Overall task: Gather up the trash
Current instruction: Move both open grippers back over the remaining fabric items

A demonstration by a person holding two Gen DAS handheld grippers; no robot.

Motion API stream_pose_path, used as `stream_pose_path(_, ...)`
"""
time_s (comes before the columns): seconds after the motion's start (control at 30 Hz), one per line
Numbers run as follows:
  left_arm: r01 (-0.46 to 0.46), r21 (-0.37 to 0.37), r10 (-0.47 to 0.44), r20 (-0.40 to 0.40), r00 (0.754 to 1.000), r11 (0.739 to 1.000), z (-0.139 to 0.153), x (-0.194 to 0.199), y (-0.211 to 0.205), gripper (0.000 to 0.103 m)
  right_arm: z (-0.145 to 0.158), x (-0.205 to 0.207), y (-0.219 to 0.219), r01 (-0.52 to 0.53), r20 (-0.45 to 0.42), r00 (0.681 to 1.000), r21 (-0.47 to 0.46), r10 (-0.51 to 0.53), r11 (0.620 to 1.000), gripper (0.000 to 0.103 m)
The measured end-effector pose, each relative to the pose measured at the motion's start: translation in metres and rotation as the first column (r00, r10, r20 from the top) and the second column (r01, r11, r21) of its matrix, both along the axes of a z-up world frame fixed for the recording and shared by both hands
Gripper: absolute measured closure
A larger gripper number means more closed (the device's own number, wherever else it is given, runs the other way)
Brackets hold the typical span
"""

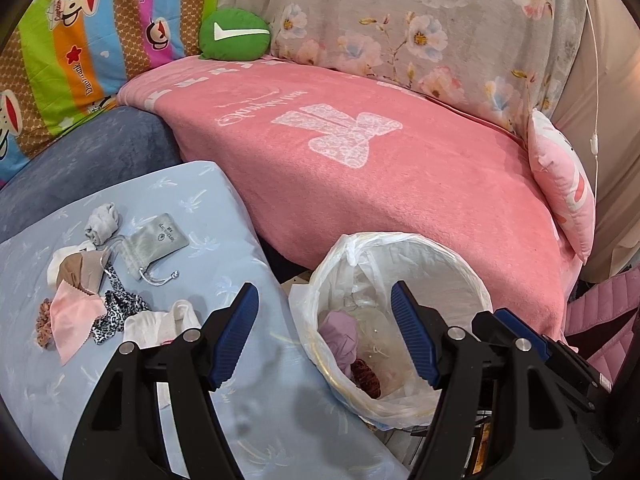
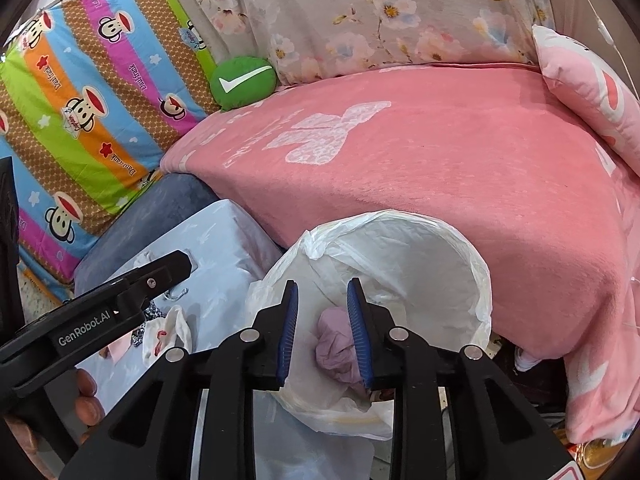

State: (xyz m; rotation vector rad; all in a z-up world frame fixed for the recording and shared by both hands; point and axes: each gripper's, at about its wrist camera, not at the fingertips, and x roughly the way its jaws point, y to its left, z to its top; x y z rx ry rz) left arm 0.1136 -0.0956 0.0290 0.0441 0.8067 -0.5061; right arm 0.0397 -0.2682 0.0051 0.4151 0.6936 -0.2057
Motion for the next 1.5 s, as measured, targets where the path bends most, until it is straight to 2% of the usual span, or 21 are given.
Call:
stream_pose_path(0.3, -0.043, -0.007, 0.042, -0.023, 0.999, 0.999, -0.006, 0.004, 0.023, 0.037, 0.001, 0.004, 0.019, -0.042, -0.004, 0.999, -0.007, 0.042, 0.999, 0.069)
stream_pose_path(0.87, -0.144, -0.019, 0.143, -0.063, 0.988, 0.989, -0.021, 0.013, 0.081, 0.036, -0.006, 0.018, 0.07, -0.138, -0.039, 0.99, -0.024, 0.137, 0.99, 0.068)
stream_pose_path(0.93, -0.154, -0.021, 0.153, -0.069, 0.986, 0.988, -0.023, 0.014, 0.087, 0.034, -0.007, 0.019, 0.077, -0.149, -0.043, 0.988, -0.027, 0.148, 0.988, 0.068)
stream_pose_path(0.97, -0.163, -0.02, 0.161, -0.071, 0.984, 0.986, -0.024, 0.014, 0.091, 0.029, -0.008, 0.02, 0.08, -0.155, -0.044, 0.987, -0.027, 0.154, 0.988, 0.068)
stream_pose_path(1.0, -0.174, -0.022, 0.172, -0.072, 0.982, 0.984, -0.025, 0.015, 0.096, 0.026, -0.008, 0.02, 0.084, -0.16, -0.046, 0.986, -0.028, 0.159, 0.987, 0.067)
stream_pose_path(1.23, -0.236, -0.018, 0.233, -0.086, 0.969, 0.972, -0.034, 0.02, 0.131, 0.025, -0.012, 0.027, 0.109, -0.196, -0.059, 0.979, -0.032, 0.194, 0.98, 0.06)
stream_pose_path(1.3, -0.262, -0.019, 0.259, -0.094, 0.961, 0.965, -0.038, 0.022, 0.145, 0.023, -0.012, 0.029, 0.116, -0.205, -0.061, 0.977, -0.034, 0.203, 0.978, 0.057)
stream_pose_path(1.5, -0.346, -0.006, 0.344, -0.108, 0.933, 0.938, -0.048, 0.027, 0.19, 0.019, -0.018, 0.039, 0.143, -0.249, -0.078, 0.966, -0.033, 0.246, 0.968, 0.056)
